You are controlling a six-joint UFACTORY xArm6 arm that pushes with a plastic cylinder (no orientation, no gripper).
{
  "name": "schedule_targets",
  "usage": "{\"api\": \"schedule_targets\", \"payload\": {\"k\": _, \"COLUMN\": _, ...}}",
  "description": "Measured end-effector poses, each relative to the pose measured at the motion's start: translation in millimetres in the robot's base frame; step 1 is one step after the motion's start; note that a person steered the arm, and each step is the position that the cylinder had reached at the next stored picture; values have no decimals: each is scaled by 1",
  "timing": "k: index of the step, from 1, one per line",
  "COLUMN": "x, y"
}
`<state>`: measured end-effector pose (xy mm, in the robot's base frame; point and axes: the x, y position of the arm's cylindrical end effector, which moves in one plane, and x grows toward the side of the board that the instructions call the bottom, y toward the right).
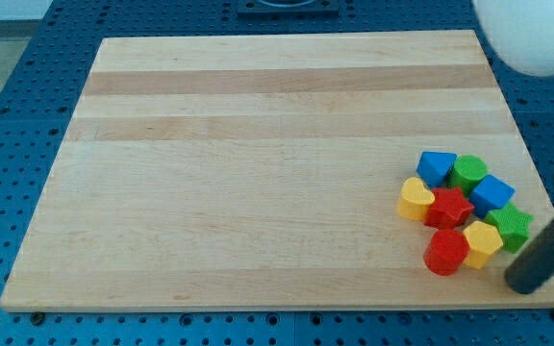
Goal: Separate the red circle and yellow hexagon
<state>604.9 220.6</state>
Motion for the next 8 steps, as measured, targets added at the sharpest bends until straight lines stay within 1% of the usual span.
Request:
{"api": "schedule_targets", "payload": {"k": 1, "x": -7, "y": -19}}
{"api": "schedule_targets", "payload": {"k": 2, "x": -7, "y": -16}}
{"api": "schedule_targets", "payload": {"k": 4, "x": -7, "y": 55}}
{"api": "schedule_targets", "payload": {"k": 5, "x": -20, "y": 58}}
{"api": "schedule_targets", "payload": {"k": 6, "x": -30, "y": 24}}
{"api": "schedule_targets", "payload": {"k": 7, "x": -30, "y": -23}}
{"api": "schedule_targets", "payload": {"k": 8, "x": -30, "y": -54}}
